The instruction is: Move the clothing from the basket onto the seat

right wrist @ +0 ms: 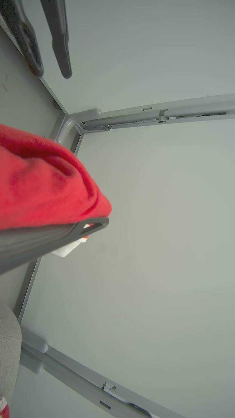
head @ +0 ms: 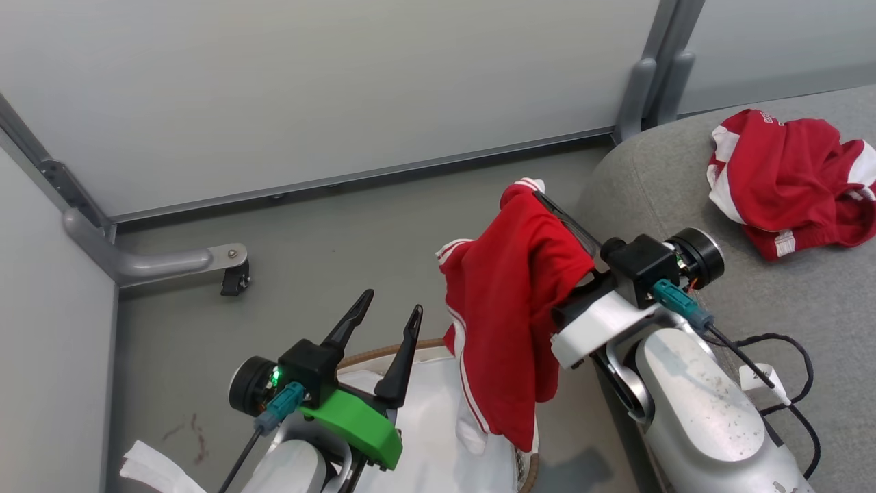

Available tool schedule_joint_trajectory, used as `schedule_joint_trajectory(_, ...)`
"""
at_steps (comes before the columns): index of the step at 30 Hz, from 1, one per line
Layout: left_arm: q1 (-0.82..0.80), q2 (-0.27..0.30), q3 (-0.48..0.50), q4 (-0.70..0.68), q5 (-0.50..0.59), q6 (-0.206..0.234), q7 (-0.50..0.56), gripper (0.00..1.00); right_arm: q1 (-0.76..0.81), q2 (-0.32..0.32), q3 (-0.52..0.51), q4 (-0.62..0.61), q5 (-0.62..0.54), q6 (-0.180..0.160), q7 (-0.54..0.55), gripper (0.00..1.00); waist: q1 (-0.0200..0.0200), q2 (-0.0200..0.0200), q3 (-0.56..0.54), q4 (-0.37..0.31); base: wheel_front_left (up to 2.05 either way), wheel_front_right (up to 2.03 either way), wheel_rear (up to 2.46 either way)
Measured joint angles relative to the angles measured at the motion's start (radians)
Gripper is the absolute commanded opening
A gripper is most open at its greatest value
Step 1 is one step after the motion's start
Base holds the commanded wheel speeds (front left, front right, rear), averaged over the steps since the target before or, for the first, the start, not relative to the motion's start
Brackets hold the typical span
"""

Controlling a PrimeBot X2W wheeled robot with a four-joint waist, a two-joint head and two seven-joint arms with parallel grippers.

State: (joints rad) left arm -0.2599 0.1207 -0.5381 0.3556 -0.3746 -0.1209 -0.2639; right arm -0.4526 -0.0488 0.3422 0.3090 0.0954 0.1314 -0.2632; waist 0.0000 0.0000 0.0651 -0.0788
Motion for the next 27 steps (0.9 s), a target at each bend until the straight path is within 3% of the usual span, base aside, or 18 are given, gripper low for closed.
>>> schedule_joint_trajectory(16,0.005,-0.045,0.027,-0.024,0.04,-0.008,0.0,1.0,-0.065,-0.013,-0.143,-0.006,-0.137,0.0,0.0,0.0,0.0,0.0,0.054,-0.182,0.0,0.0,0.0)
schedule_joint_trajectory(27,-0.025,-0.045,-0.005,-0.032,0.053,-0.008,0.0,1.0,-0.113,-0.07,-0.144,0.002,-0.154,0.0,0.0,0.0,0.0,0.0,0.122,-0.29,0.0,0.0,0.0)
